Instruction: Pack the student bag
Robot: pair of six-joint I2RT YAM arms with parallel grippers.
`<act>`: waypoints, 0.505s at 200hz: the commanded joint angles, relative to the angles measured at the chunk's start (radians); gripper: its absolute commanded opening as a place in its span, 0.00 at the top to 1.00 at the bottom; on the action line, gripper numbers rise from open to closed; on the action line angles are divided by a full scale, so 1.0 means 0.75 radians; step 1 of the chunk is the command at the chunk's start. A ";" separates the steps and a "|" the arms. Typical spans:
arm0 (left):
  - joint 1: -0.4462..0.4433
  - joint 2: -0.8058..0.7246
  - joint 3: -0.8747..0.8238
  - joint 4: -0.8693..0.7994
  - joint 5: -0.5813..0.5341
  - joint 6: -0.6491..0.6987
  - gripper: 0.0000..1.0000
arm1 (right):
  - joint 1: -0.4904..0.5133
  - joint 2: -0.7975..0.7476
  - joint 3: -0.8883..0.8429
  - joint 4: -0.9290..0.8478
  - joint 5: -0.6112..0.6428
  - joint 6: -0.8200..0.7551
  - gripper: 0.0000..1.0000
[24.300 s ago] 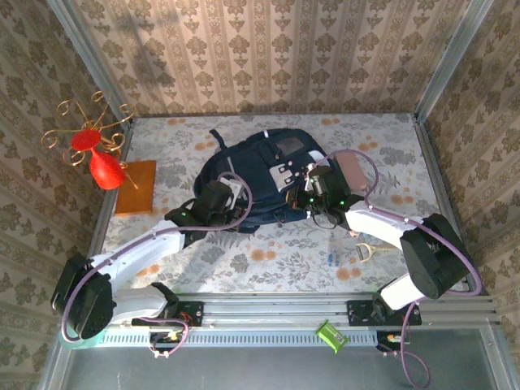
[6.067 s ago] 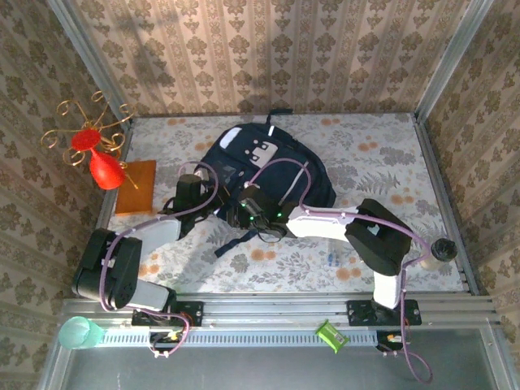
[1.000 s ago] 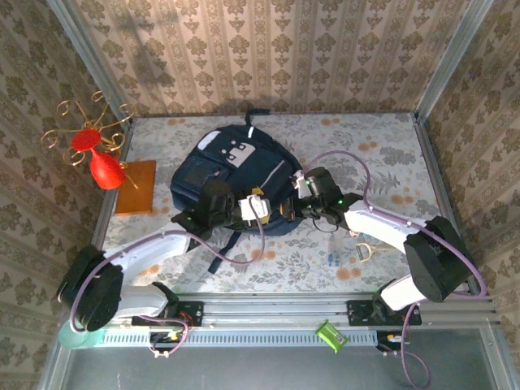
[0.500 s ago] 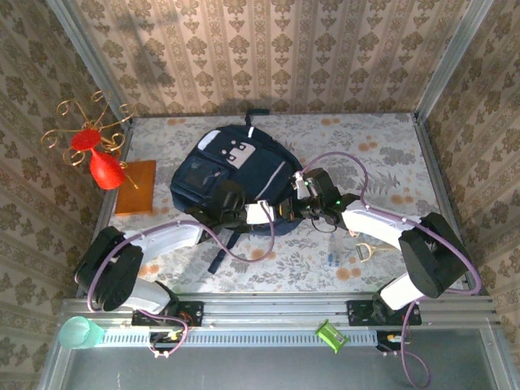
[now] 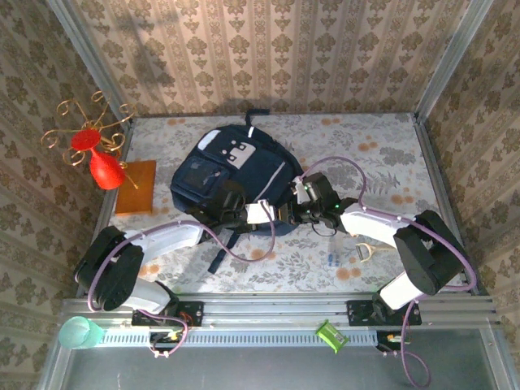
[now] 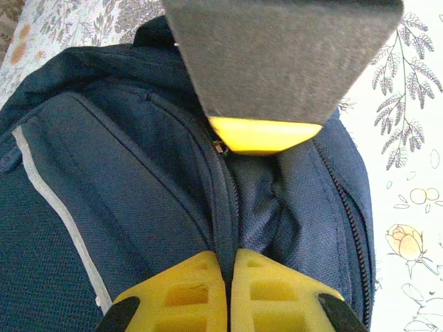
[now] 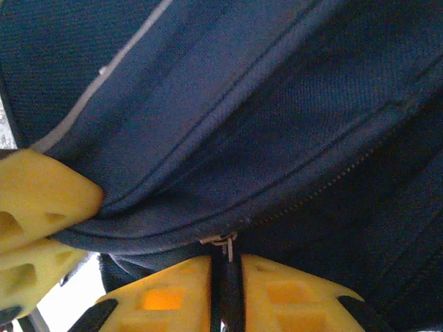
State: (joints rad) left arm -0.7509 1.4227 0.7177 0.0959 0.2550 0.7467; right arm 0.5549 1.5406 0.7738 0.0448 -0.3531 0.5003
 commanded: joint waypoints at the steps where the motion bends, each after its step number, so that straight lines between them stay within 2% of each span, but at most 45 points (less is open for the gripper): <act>1: 0.021 -0.032 0.005 0.072 0.004 -0.062 1.00 | 0.014 0.016 -0.042 -0.003 -0.024 -0.002 0.77; 29: 0.024 -0.040 -0.006 0.080 0.012 -0.069 1.00 | 0.019 0.025 -0.052 0.027 -0.011 0.006 0.79; 65: 0.041 -0.065 -0.017 0.050 0.008 -0.063 1.00 | 0.015 -0.016 -0.018 -0.054 0.076 -0.041 1.00; 101: 0.094 -0.146 -0.066 0.021 0.050 -0.065 1.00 | -0.089 -0.107 0.029 -0.300 0.298 -0.037 1.00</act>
State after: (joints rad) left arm -0.7258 1.3815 0.6933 0.1089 0.2840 0.7254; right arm 0.5533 1.5085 0.7658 0.0177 -0.3012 0.4805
